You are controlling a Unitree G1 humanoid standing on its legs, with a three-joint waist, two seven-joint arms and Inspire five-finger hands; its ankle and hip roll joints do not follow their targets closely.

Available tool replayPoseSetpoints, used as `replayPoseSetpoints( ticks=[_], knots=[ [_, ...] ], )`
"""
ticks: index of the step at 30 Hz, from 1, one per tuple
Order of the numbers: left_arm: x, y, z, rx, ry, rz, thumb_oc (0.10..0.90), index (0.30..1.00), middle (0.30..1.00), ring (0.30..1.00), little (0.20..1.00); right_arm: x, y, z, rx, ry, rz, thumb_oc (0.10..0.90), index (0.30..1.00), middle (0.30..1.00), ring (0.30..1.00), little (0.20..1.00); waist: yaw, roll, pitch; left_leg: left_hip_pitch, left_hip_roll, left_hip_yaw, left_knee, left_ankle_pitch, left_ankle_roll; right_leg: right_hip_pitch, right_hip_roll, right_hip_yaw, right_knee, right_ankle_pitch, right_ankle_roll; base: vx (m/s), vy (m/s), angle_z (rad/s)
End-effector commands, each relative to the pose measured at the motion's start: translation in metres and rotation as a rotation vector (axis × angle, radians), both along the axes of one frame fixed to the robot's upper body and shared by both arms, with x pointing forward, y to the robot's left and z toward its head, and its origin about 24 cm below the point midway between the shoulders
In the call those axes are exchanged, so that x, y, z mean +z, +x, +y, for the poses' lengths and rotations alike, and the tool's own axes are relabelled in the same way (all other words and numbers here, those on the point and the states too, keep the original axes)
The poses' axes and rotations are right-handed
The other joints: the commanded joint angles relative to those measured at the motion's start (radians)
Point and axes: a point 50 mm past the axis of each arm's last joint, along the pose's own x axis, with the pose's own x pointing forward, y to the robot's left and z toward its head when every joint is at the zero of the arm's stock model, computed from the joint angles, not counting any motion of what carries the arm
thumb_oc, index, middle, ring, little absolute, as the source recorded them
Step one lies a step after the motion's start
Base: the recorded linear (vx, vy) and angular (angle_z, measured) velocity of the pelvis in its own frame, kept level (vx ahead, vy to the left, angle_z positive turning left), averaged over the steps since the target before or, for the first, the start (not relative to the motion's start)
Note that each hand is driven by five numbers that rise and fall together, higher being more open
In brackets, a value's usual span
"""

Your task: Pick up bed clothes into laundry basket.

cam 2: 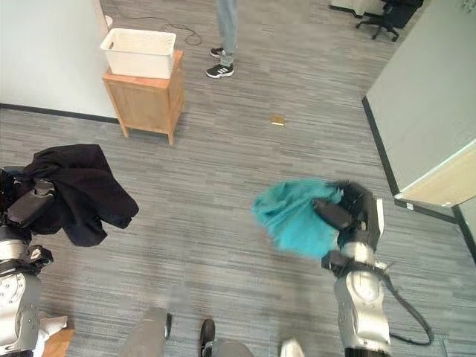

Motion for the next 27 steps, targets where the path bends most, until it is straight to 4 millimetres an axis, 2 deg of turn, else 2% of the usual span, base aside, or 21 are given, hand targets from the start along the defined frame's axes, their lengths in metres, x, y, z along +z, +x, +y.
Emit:
replayPoseSetpoints(
  ticks=[1,2,4,5,6,7,8,9,10,11,12,13,14,15,16,19,21,22,24,25,27],
  knots=[
    [0.083,-0.001,-0.008,-0.063,0.214,-0.371,0.400,0.300,0.300,0.300,0.300,0.075,-0.001,0.010,0.083,-0.150,-0.349,0.400,0.300,0.300,0.300,0.300,0.050,0.050,-0.105,0.093,-0.024,-0.038,-0.296,0.181,0.005,0.042,-0.042,0.035,0.005,-0.056,0.068,0.42,-0.058,-0.22],
    [0.083,-0.001,-0.010,-0.063,0.219,-0.375,0.400,0.300,0.300,0.300,0.300,0.077,0.001,0.012,0.092,-0.157,-0.352,0.400,0.300,0.300,0.300,0.300,0.060,0.051,-0.111,0.114,-0.042,-0.007,-0.396,0.215,0.007,0.077,-0.033,0.038,0.001,-0.082,0.064,0.56,-0.074,-0.27],
    [0.085,0.000,-0.012,-0.062,0.227,-0.378,0.400,0.300,0.300,0.300,0.300,0.078,0.005,0.016,0.101,-0.148,-0.355,0.400,0.300,0.300,0.300,0.300,0.067,0.055,-0.133,0.122,-0.041,0.068,-0.413,0.237,0.010,0.128,-0.026,0.033,0.009,-0.122,0.061,0.58,-0.052,-0.24],
    [0.084,-0.003,-0.010,-0.055,0.240,-0.369,0.400,0.300,0.300,0.300,0.300,0.080,0.006,0.022,0.122,-0.156,-0.361,0.400,0.300,0.300,0.300,0.300,0.081,0.046,-0.151,0.149,-0.039,0.076,-0.406,0.209,0.033,0.141,-0.043,0.027,0.039,-0.162,0.070,0.67,0.004,-0.23],
    [0.082,-0.004,-0.009,-0.045,0.242,-0.359,0.400,0.300,0.300,0.300,0.300,0.076,0.006,0.026,0.139,-0.151,-0.354,0.400,0.300,0.300,0.300,0.300,0.091,0.028,-0.169,0.178,-0.065,0.058,-0.400,0.185,0.056,0.143,-0.074,-0.001,0.127,-0.153,0.096,0.78,0.095,-0.23],
    [0.084,-0.004,-0.005,-0.017,0.277,-0.337,0.400,0.300,0.300,0.300,0.300,0.071,0.008,0.030,0.144,-0.156,-0.338,0.400,0.300,0.300,0.300,0.300,0.099,0.015,-0.172,0.235,-0.081,0.051,-0.411,0.150,0.095,0.031,-0.129,-0.036,0.483,0.033,0.199,0.57,0.093,-0.28],
    [0.084,-0.004,-0.005,-0.017,0.277,-0.337,0.400,0.300,0.300,0.300,0.300,0.071,0.008,0.030,0.144,-0.156,-0.338,0.400,0.300,0.300,0.300,0.300,0.100,0.013,-0.174,0.233,-0.082,0.052,-0.411,0.150,0.096,0.026,-0.130,-0.034,0.487,0.030,0.199,0.57,0.125,0.09],
    [0.088,-0.003,-0.004,-0.007,0.294,-0.353,0.400,0.300,0.300,0.300,0.300,0.066,0.009,0.034,0.155,-0.157,-0.317,0.400,0.300,0.300,0.300,0.300,0.073,0.046,-0.152,0.313,-0.049,0.024,-0.417,0.125,0.106,-0.097,-0.143,-0.030,0.680,0.140,0.234,0.24,0.050,0.09],
    [0.088,-0.003,-0.004,-0.006,0.293,-0.354,0.400,0.300,0.300,0.300,0.300,0.066,0.009,0.035,0.155,-0.159,-0.317,0.400,0.300,0.300,0.300,0.300,0.072,0.047,-0.149,0.313,-0.051,0.023,-0.421,0.126,0.107,-0.108,-0.145,-0.029,0.701,0.135,0.235,0.46,0.004,0.36],
    [0.090,0.005,-0.008,-0.042,0.271,-0.360,0.400,0.300,0.300,0.300,0.300,0.058,0.008,0.035,0.156,-0.140,-0.289,0.400,0.300,0.300,0.300,0.300,0.028,0.081,-0.124,0.366,-0.029,-0.022,-0.423,0.109,0.112,-0.210,-0.123,-0.001,0.809,0.103,0.206,0.20,-0.057,0.49],
    [0.090,0.006,-0.008,-0.044,0.269,-0.360,0.400,0.300,0.300,0.300,0.300,0.059,0.008,0.034,0.155,-0.141,-0.289,0.400,0.300,0.300,0.300,0.300,0.022,0.077,-0.123,0.365,-0.034,-0.029,-0.424,0.107,0.112,-0.213,-0.130,-0.008,0.819,0.094,0.204,0.47,-0.153,0.69],
    [0.090,0.010,-0.014,-0.097,0.267,-0.351,0.400,0.300,0.300,0.300,0.300,0.052,0.005,0.028,0.138,-0.130,-0.260,0.400,0.300,0.300,0.300,0.300,0.004,0.100,-0.119,0.406,-0.014,-0.076,-0.439,0.096,0.104,-0.291,-0.169,0.023,0.777,0.080,0.176,0.27,-0.115,0.91],
    [0.089,0.011,-0.014,-0.101,0.265,-0.349,0.400,0.300,0.300,0.300,0.300,0.051,0.004,0.027,0.136,-0.131,-0.258,0.400,0.300,0.300,0.300,0.300,-0.001,0.097,-0.122,0.410,-0.018,-0.084,-0.444,0.095,0.104,-0.287,-0.175,0.016,0.779,0.071,0.175,0.40,-0.180,0.94],
    [0.090,0.012,-0.017,-0.121,0.273,-0.346,0.400,0.300,0.300,0.300,0.300,0.050,0.001,0.023,0.122,-0.122,-0.257,0.400,0.300,0.300,0.300,0.300,-0.018,0.100,-0.118,0.430,-0.015,-0.113,-0.447,0.085,0.095,-0.309,-0.215,0.023,0.724,0.053,0.159,0.25,-0.135,1.22],
    [0.091,0.012,-0.018,-0.130,0.272,-0.352,0.400,0.300,0.300,0.300,0.300,0.049,0.000,0.020,0.107,-0.112,-0.256,0.400,0.300,0.300,0.300,0.300,-0.028,0.103,-0.118,0.441,-0.013,-0.134,-0.450,0.078,0.088,-0.325,-0.227,0.038,0.676,0.052,0.153,0.34,-0.232,0.98],
    [0.091,0.022,-0.023,-0.173,0.251,-0.349,0.400,0.300,0.300,0.300,0.300,0.046,-0.006,0.010,0.079,-0.090,-0.245,0.400,0.300,0.300,0.300,0.300,-0.086,0.073,-0.126,0.468,-0.031,-0.242,-0.462,0.041,0.049,-0.282,-0.176,0.202,0.276,0.047,0.177,0.36,-0.282,1.15],
    [0.089,0.026,-0.027,-0.192,0.233,-0.349,0.400,0.300,0.300,0.300,0.300,0.046,-0.011,0.005,0.057,-0.085,-0.250,0.400,0.300,0.300,0.300,0.300,-0.104,0.055,-0.134,0.480,-0.035,-0.287,-0.466,0.016,0.043,-0.252,-0.149,0.296,0.154,0.037,0.204,0.31,-0.272,1.10],
    [0.089,0.029,-0.028,-0.198,0.228,-0.347,0.400,0.300,0.300,0.300,0.300,0.048,-0.014,0.002,0.052,-0.087,-0.262,0.400,0.300,0.300,0.300,0.300,-0.105,0.042,-0.135,0.482,-0.034,-0.312,-0.461,0.003,0.037,-0.239,-0.146,0.317,0.102,0.049,0.211,0.26,-0.301,1.12],
    [0.086,0.028,-0.032,-0.213,0.232,-0.343,0.400,0.300,0.300,0.300,0.300,0.052,-0.015,-0.002,0.049,-0.101,-0.272,0.400,0.300,0.300,0.300,0.300,-0.104,0.023,-0.140,0.484,-0.019,-0.348,-0.439,-0.018,0.020,-0.217,-0.158,0.284,0.077,0.086,0.215,0.21,-0.416,1.11],
    [0.076,0.026,-0.029,-0.201,0.208,-0.311,0.400,0.300,0.300,0.300,0.300,0.054,-0.014,-0.005,0.050,-0.090,-0.278,0.400,0.300,0.300,0.300,0.300,-0.095,-0.004,-0.147,0.467,0.005,-0.366,-0.407,-0.020,-0.005,-0.196,-0.150,0.274,0.051,0.090,0.200,0.18,-0.502,0.61],
    [0.072,0.025,-0.029,-0.202,0.184,-0.308,0.400,0.300,0.300,0.300,0.300,0.057,-0.015,-0.006,0.055,-0.102,-0.287,0.400,0.300,0.300,0.300,0.300,-0.093,-0.006,-0.147,0.454,0.025,-0.365,-0.368,-0.037,-0.017,-0.170,-0.147,0.249,0.030,0.080,0.188,0.09,-0.236,0.45]
  ],
)
